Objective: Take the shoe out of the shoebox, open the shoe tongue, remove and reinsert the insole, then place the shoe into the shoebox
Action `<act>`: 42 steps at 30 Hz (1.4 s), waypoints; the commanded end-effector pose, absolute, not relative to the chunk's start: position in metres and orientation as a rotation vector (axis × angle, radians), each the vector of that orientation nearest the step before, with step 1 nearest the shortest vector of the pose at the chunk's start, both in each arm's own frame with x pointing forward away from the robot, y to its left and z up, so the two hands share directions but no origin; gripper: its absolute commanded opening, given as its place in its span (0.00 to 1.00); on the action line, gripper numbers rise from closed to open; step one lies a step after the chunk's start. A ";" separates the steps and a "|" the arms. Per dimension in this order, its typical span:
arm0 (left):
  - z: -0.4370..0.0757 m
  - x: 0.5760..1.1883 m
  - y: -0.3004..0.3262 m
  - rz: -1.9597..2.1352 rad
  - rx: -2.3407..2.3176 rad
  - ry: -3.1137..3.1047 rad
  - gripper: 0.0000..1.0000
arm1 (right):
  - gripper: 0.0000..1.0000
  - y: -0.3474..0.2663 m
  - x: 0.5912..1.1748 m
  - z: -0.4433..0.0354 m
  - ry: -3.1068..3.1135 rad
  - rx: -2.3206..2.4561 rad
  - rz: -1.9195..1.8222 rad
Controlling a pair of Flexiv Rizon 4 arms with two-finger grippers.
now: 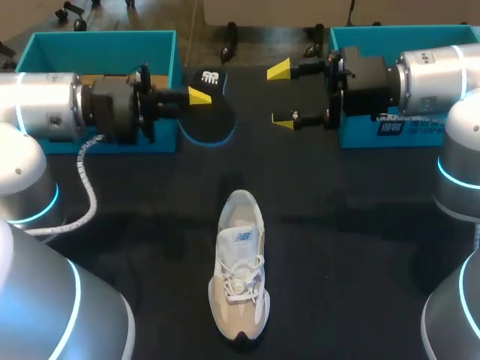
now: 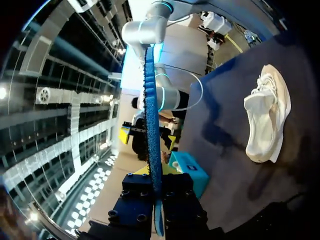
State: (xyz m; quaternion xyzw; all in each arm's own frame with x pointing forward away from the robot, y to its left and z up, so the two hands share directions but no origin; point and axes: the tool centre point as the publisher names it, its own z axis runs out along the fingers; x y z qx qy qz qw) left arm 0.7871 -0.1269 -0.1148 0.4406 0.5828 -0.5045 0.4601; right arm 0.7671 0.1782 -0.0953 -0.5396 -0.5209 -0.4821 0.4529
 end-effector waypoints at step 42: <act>-0.130 0.813 -0.156 -1.073 1.175 1.274 0.00 | 0.80 0.234 0.741 -0.110 -1.377 -1.246 -1.100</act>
